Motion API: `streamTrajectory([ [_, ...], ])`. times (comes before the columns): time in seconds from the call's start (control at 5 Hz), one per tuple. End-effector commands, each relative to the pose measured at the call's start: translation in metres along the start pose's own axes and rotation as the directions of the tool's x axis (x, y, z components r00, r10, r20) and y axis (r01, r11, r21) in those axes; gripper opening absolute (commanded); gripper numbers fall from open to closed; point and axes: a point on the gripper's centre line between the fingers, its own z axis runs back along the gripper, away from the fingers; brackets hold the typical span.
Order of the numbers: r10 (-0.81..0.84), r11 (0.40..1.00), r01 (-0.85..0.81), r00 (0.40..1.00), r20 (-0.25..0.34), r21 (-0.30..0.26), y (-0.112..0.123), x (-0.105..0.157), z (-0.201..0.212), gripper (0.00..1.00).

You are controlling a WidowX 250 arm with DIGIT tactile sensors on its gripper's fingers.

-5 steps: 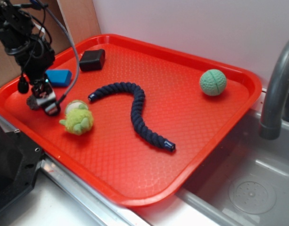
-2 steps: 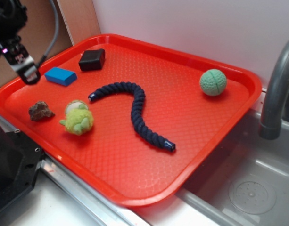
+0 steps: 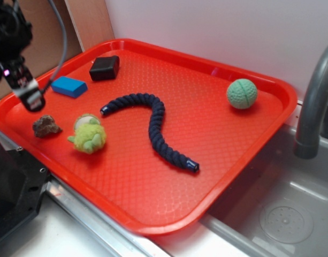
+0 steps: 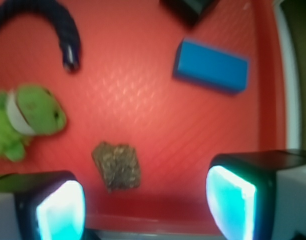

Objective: Grab the rock.

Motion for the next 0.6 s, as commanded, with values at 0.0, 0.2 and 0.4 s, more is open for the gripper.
streamTrajectory([
  [0.0,-0.028,0.999,0.027,0.999,-0.03,-0.041,0.0,0.008,-0.036,1.0],
  [0.2,-0.048,0.997,0.046,0.998,-0.032,-0.06,-0.007,0.011,-0.045,1.0],
  [0.4,-0.055,0.996,0.052,0.997,-0.045,-0.078,-0.013,0.009,-0.051,1.0],
])
